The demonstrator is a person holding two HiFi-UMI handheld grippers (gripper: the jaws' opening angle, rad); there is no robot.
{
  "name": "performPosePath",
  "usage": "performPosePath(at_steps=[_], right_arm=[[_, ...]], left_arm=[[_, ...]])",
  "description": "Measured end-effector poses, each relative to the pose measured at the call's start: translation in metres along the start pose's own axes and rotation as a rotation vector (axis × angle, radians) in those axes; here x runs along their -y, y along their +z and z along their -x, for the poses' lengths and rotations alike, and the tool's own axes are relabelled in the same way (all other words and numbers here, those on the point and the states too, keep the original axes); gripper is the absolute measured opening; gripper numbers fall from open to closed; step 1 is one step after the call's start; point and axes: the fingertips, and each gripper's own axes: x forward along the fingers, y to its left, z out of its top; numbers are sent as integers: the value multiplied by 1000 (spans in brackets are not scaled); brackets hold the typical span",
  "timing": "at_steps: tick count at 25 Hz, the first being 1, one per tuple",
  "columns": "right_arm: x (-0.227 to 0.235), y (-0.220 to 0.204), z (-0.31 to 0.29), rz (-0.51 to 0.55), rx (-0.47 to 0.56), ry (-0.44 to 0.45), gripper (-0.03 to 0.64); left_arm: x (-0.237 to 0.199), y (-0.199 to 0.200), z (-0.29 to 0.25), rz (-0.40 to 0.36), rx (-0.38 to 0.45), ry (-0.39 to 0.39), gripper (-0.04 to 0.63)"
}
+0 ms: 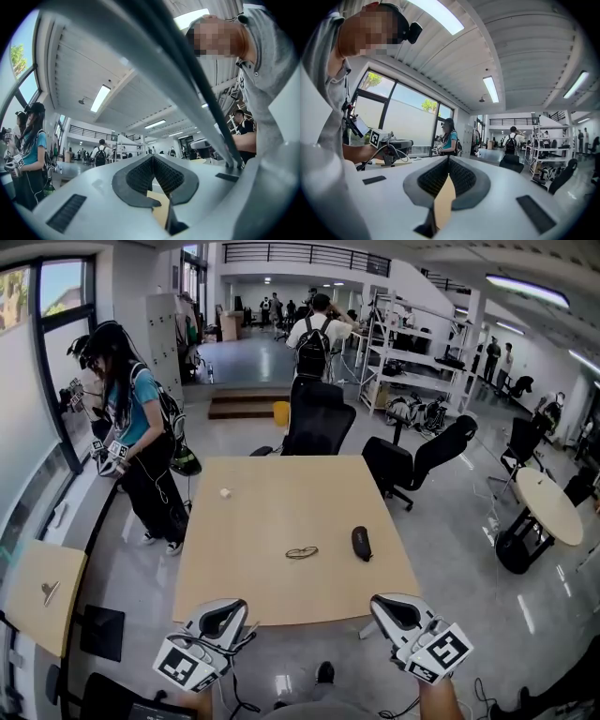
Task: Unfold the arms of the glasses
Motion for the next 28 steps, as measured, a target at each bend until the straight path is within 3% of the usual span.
performPosePath(at_steps=[3,8,14,28], right_arm=[[15,-8,-14,-24,2,-6,8],[42,-20,-46,-49,-9,15,8],[80,-25,-86,-45,4,31,8],[202,-45,-173,-63,14,160,8]], left_arm=[[-12,-10,-3,-17,-32,12,8],[-37,-28,-16,25,-52,51,8],[-61,-45,-49,-61,-89,59,8],[-121,-88,-179,-69,-133,119,8]])
